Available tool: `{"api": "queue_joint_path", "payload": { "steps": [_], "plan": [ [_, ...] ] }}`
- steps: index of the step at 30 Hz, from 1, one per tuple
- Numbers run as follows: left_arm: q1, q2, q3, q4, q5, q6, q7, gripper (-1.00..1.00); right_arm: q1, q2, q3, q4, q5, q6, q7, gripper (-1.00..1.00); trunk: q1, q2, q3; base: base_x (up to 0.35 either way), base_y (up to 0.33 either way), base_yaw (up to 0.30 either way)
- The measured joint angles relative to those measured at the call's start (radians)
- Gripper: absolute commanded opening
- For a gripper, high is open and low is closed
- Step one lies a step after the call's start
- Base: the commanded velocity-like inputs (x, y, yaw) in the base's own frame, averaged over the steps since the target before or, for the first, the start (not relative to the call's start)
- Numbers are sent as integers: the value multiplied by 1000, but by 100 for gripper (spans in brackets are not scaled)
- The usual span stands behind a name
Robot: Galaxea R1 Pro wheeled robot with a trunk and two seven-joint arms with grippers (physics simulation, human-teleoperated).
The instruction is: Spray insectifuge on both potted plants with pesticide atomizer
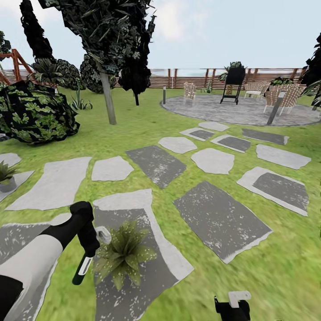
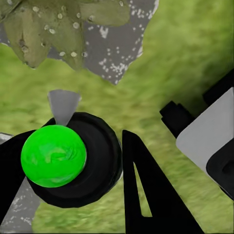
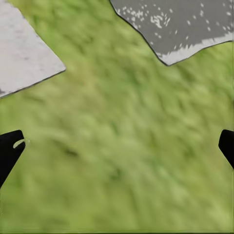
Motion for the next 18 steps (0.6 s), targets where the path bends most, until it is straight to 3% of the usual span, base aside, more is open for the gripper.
{"api": "queue_joint_path", "payload": {
  "steps": [2, 4, 9, 14, 18],
  "plan": [
    [0, 0, -36, 0, 1, -1, -1, -100, 0, 0, 0, 0, 0, 0, 0, 100, 0, 0, 1, 0, 0, -263],
    [0, 0, -46, 1, 3, -2, -2, -100, 0, 0, 0, 0, 0, 0, 0, 100, 0, 0, 1, 0, 0, -255],
    [0, 2, -54, 2, 5, -27, -5, -100, 0, 0, 0, 1, 0, 0, 0, 100, 0, 0, 2, 0, 46, -46],
    [0, 1, -51, 3, 4, -47, -7, -100, 0, 0, 0, 1, 0, 0, 0, 100, 0, 0, 2, -41, 259, -3],
    [0, 0, -48, 4, 4, -48, -7, -100, 0, 0, 0, 1, 0, 0, 0, 100, 0, 0, 2, -4, 280, -172]
  ]
}}
